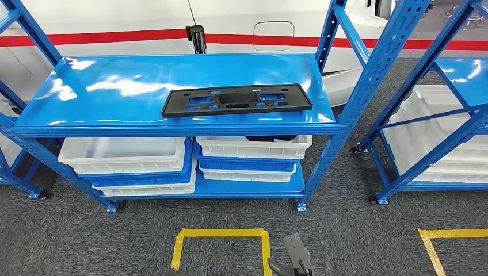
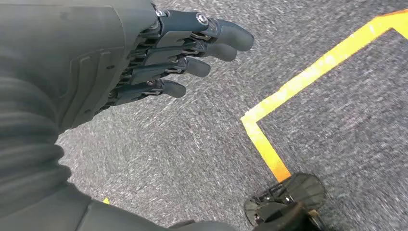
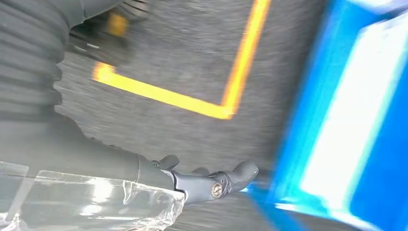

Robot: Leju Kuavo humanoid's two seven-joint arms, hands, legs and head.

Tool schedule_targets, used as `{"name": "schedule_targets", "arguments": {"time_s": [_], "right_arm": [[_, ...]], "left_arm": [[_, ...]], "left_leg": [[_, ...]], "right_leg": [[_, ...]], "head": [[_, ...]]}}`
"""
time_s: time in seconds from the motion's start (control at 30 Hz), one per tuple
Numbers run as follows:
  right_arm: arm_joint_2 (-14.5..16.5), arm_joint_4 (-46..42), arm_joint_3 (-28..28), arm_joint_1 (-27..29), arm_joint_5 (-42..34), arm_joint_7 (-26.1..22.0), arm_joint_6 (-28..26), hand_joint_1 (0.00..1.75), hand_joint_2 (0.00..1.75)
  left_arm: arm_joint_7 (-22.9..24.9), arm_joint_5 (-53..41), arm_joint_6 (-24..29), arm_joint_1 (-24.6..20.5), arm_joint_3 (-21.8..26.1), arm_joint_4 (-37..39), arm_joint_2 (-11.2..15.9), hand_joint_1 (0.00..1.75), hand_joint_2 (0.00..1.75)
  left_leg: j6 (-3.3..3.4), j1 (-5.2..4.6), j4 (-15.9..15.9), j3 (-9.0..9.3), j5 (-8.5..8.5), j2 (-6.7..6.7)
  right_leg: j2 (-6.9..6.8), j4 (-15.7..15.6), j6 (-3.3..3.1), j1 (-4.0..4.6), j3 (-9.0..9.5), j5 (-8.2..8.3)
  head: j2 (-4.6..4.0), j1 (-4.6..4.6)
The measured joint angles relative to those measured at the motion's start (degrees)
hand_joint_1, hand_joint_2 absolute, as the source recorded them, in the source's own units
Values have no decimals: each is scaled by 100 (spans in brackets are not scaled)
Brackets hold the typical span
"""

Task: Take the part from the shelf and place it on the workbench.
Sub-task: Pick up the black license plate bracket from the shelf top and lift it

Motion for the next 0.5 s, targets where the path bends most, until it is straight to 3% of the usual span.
{"name": "schedule_targets", "arguments": {"time_s": [0.03, 0.17, 0.3, 0.5], "right_arm": [[13, -38, 83, -45, 9, -47, 11, 0, 175], [97, -286, 658, -352, 52, -339, 41, 0, 175], [133, -572, 1423, -581, 22, -564, -32, 0, 175], [140, -812, 2567, -903, 197, -648, -581, 0, 175]], "left_arm": [[-5, -20, -16, -9, 0, 1, -3, 0, 175], [-41, -139, -114, -75, 0, 13, -27, 0, 0], [-63, -252, -238, -134, 0, 28, -39, 0, 175], [-62, -387, -382, -217, 0, 40, -49, 0, 175]], "left_leg": [[0, 0, 0, 0, 0, 0], [0, 0, 1, 1, 1, 0], [1, 0, 1, -1, 2, 0], [1, -1, 1, -5, 2, 0]], "right_leg": [[0, 0, 0, 0, 0, 0], [0, 0, 0, 0, -1, 0], [0, 1, 0, 0, -3, 0], [0, 1, 1, 0, -6, 0]], "head": [[0, 0], [0, 0], [0, 1], [0, 1]]}}
